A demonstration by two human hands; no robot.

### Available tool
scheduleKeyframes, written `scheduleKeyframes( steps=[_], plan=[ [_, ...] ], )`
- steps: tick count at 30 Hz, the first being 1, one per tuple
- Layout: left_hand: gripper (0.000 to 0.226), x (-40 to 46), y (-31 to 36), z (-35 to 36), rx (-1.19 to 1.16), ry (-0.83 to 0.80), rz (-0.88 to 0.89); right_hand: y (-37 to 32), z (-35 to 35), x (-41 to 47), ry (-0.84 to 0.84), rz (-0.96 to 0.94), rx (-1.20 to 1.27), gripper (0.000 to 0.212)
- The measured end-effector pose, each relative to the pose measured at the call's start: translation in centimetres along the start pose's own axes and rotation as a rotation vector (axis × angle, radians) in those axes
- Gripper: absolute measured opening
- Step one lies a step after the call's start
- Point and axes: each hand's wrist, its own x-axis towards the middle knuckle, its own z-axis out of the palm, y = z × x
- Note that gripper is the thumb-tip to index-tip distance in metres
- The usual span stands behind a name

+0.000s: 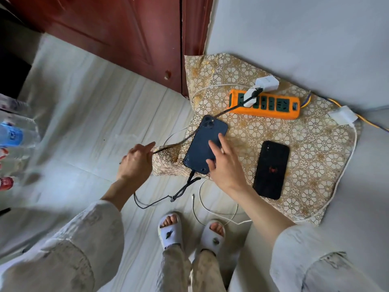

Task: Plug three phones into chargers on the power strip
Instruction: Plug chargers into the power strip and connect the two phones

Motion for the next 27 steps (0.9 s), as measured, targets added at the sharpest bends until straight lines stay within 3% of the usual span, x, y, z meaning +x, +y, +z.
scheduleKeyframes(
  steps=[3, 6, 10, 14, 20, 27],
  plan=[
    [0.039, 0.0, 2.6, 0.1, -0.1, -0.001, 0.064, 1.0, -1.8, 0.0, 0.118, 0.087, 0.188, 0.037],
    [0.041, 0.5, 6.3, 0.1, -0.143, 0.051, 0.174, 3.1, -5.0, 0.8, 0.3, 0.217, 0.195, 0.033],
    [0.082, 2.2, 11.2, 1.6, -0.08, -0.027, 0.344, 6.6, -9.4, 4.3, 0.403, 0.163, -0.032, 0.035],
    [0.101, 2.6, 13.2, 5.4, -0.009, -0.017, 0.259, 8.9, -12.4, 8.2, 0.327, 0.088, -0.142, 0.045],
    [0.098, 2.4, 12.9, 8.9, 0.133, 0.132, 0.228, 10.4, -14.4, 13.3, 0.133, -0.04, -0.318, 0.062],
    [0.092, 2.5, 13.0, 9.4, 0.24, 0.113, 0.199, 10.3, -15.7, 16.0, -0.012, -0.091, -0.568, 0.05]
  ],
)
